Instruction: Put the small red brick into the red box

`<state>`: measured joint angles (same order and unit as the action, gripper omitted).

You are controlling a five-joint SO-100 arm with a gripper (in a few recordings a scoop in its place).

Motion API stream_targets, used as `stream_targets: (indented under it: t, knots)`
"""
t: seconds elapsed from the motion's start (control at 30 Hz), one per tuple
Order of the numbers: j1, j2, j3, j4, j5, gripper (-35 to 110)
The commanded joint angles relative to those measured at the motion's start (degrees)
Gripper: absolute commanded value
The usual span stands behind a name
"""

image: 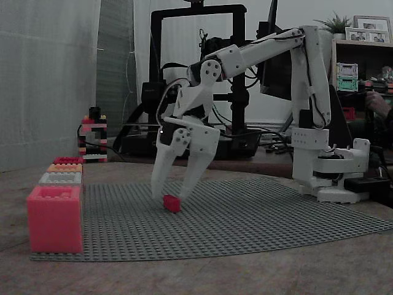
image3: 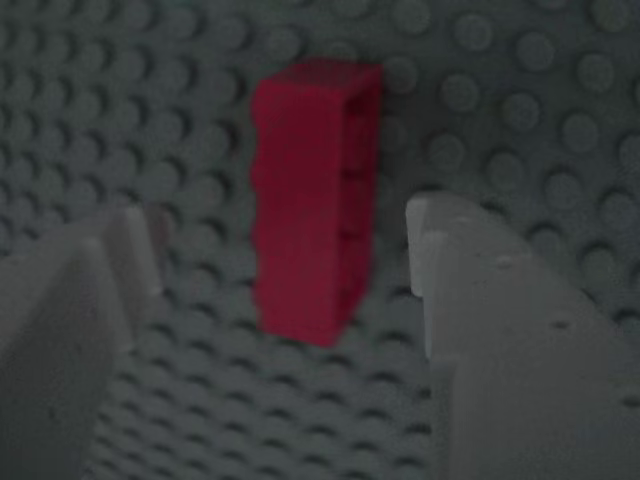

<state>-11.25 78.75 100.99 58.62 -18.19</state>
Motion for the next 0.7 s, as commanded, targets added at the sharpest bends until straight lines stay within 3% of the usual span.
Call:
stream_targets:
  t: [0.0,0.17,0.4,0.67]
  knots:
    - [-1.58,0.79,-3.08,-0.35,-0.79,19]
    - [-1.58,-0.35,-4.22,-0.88,-0.44,1]
    - [0.44,2.64,-6.15,-5.10,3.08,0]
    - [13.97,4.75,-17.67,-10.28,9.40,0]
